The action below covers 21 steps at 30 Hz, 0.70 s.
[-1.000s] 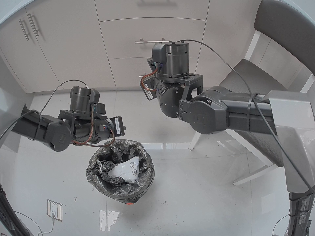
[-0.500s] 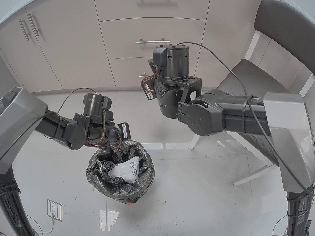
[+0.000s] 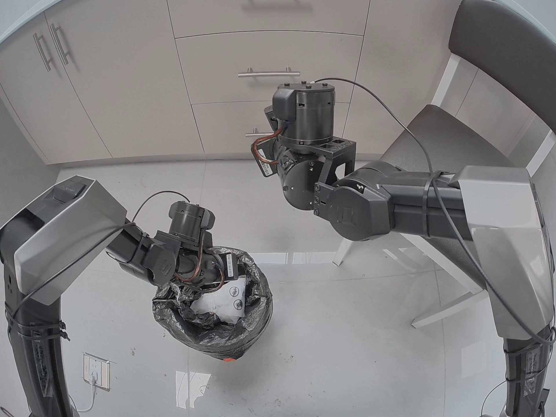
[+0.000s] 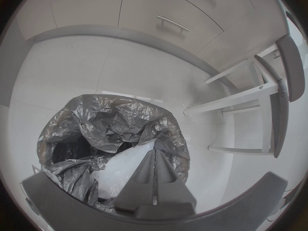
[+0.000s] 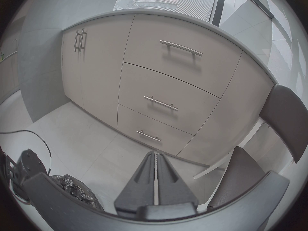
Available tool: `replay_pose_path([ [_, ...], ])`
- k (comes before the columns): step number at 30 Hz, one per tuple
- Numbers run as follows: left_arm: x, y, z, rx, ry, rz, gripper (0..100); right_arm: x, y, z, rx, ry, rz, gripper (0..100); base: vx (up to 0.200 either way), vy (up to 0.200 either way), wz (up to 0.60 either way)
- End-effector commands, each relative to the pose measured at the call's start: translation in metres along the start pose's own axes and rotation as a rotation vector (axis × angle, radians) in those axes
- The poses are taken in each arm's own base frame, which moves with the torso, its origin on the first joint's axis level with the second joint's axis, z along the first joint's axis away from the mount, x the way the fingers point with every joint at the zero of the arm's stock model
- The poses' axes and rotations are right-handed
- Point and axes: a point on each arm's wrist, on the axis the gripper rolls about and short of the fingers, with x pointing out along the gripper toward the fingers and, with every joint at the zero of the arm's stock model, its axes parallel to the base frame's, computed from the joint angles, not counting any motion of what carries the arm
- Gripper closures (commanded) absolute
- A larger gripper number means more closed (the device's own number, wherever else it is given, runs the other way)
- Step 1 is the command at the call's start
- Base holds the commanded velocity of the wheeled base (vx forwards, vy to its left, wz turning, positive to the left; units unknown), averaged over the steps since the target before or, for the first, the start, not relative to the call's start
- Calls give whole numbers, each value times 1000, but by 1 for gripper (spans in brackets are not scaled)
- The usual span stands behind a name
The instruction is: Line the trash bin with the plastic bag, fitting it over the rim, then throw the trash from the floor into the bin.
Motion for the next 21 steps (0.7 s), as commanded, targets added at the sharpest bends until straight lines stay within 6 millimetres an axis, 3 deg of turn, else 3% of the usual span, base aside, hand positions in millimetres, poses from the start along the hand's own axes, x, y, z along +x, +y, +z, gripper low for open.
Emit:
replay_pose_path([
  [1, 29, 11, -15, 8, 34, 31, 100, 0, 1, -1, -1, 1, 0, 100, 0, 0, 0],
  [21, 61, 18, -12, 5, 28, 45, 100, 6, 2, -7, -2, 3, -9, 100, 0, 0, 0],
])
